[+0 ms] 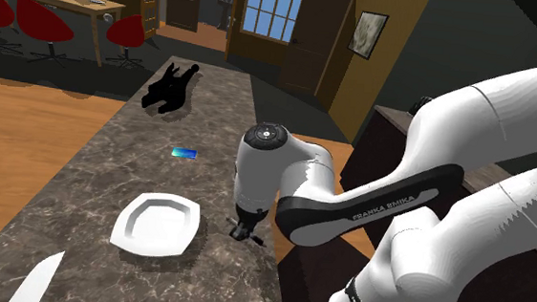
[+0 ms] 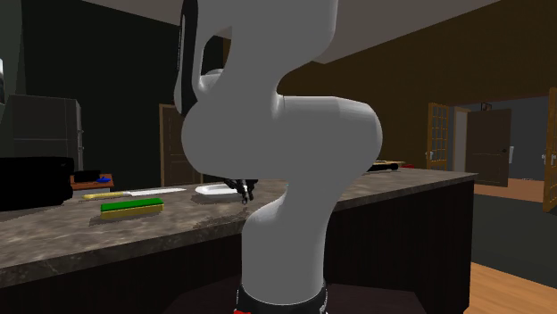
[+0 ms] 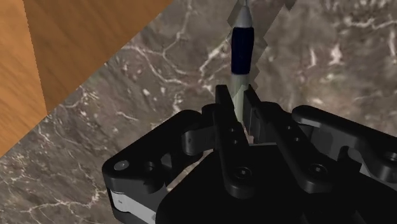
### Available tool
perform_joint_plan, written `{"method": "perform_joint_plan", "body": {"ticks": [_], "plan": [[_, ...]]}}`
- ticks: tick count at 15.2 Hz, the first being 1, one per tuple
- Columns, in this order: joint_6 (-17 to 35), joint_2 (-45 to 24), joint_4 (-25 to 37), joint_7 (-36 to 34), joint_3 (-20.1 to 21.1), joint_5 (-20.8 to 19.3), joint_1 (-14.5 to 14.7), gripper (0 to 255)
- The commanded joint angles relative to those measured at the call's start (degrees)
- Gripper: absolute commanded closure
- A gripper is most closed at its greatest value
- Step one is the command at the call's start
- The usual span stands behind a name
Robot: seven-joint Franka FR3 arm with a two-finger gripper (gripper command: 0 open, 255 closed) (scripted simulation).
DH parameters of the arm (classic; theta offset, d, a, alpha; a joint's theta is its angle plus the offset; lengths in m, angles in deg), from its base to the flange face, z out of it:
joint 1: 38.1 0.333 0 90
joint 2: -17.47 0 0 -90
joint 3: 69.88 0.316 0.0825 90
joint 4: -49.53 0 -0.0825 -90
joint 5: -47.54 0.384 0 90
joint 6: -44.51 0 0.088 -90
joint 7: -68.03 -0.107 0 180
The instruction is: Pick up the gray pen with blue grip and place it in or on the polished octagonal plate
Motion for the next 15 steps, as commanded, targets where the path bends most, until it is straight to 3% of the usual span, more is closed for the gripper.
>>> {"method": "perform_joint_plan", "body": {"ticks": [1,13,15], "plan": [[-1.82,1.11,0.80,0.82,-0.40,0.44,0.19,255],[-12.15,6.73,5.90,4.06,-2.01,2.25,1.21,255],[-12.01,1.86,10.32,2.43,-0.70,1.38,0.51,255]]}}
